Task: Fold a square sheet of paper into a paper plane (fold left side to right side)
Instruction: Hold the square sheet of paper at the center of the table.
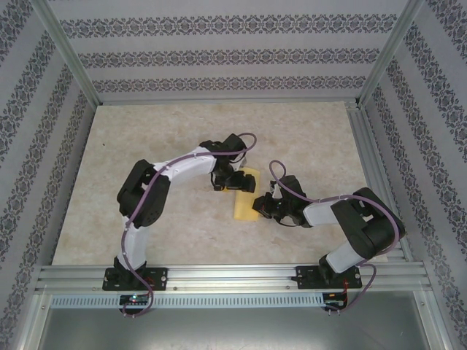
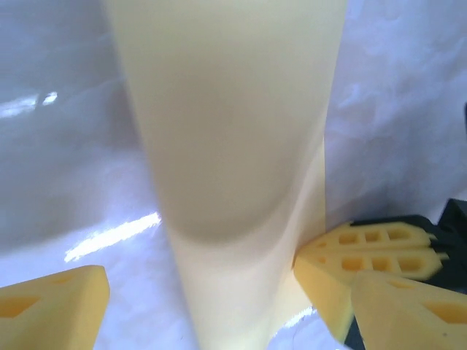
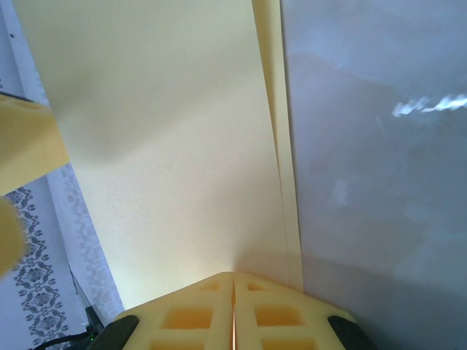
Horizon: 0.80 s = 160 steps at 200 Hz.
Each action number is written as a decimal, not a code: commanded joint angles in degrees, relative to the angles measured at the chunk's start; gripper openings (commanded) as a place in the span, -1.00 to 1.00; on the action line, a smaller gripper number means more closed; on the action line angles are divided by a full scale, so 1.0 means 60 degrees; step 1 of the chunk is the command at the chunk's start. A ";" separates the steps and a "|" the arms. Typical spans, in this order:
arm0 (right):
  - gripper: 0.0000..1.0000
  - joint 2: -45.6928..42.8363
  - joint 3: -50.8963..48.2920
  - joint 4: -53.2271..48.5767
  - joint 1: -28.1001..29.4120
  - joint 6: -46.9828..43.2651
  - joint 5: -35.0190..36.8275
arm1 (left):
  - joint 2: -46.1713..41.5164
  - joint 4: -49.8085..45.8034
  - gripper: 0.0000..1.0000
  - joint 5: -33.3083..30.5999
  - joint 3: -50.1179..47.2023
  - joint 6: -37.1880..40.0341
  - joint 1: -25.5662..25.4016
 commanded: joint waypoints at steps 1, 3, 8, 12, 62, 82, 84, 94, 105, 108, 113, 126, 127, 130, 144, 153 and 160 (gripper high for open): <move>-0.84 0.0143 0.0119 0.0004 0.0100 -0.0170 0.0275 | -0.0612 0.0906 0.72 0.0493 -0.0534 0.0209 0.0317; -0.84 0.0150 0.0116 -0.0002 0.0100 -0.0175 0.0275 | -0.0640 0.0940 0.72 0.0530 -0.0578 0.0212 0.0332; -0.83 0.0146 0.0120 -0.0004 0.0100 -0.0167 0.0279 | -0.0667 0.1027 0.71 0.0642 -0.0658 0.0248 0.0354; -0.84 0.0144 0.0116 -0.0004 0.0100 -0.0162 0.0276 | -0.0680 0.1121 0.70 0.0740 -0.0717 0.0278 0.0366; -0.84 0.0143 0.0123 -0.0021 0.0107 -0.0163 0.0307 | -0.0178 0.1572 0.46 0.0956 -0.0833 0.0323 0.0372; -0.84 0.0147 0.0150 -0.0037 0.0099 -0.0174 0.0283 | 0.0054 0.1388 0.45 0.0710 -0.0640 0.0385 0.0380; -0.84 0.0144 0.0160 -0.0038 0.0100 -0.0176 0.0288 | 0.0072 0.1368 0.45 0.0679 -0.0634 0.0399 0.0381; -0.84 0.0145 0.0174 -0.0069 0.0099 -0.0170 0.0293 | 0.0157 0.1240 0.45 0.0554 -0.0559 0.0457 0.0380; -0.83 0.0136 0.0196 -0.0082 0.0102 -0.0180 0.0294 | 0.0247 0.1186 0.45 0.0555 -0.0528 0.0502 0.0377; -0.84 0.0142 0.0196 -0.0093 0.0100 -0.0180 0.0290 | 0.0277 0.1181 0.44 0.0581 -0.0520 0.0508 0.0379; -0.83 0.0142 0.0204 -0.0089 0.0100 -0.0176 0.0292 | 0.0308 0.1181 0.43 0.0618 -0.0524 0.0506 0.0374; -0.83 0.0142 0.0210 -0.0096 0.0100 -0.0176 0.0293 | 0.0394 0.1208 0.41 0.0669 -0.0551 0.0506 0.0379; -0.83 0.0143 0.0209 -0.0096 0.0107 -0.0176 0.0291 | 0.0397 0.1209 0.40 0.0674 -0.0555 0.0506 0.0380; -0.83 0.0147 0.0208 -0.0085 0.0093 -0.0187 0.0292 | 0.0400 0.1237 0.39 0.0673 -0.0549 0.0503 0.0381; -0.83 0.0140 0.0210 -0.0082 0.0100 -0.0181 0.0283 | 0.0441 0.1282 0.35 0.0708 -0.0567 0.0506 0.0373; -0.83 0.0128 0.0232 -0.0082 0.0098 -0.0177 0.0263 | 0.0480 0.1281 0.31 0.0709 -0.0581 0.0506 0.0374; -0.82 0.0110 0.0247 -0.0082 0.0100 -0.0184 0.0261 | 0.0513 0.1269 0.27 0.0709 -0.0573 0.0520 0.0374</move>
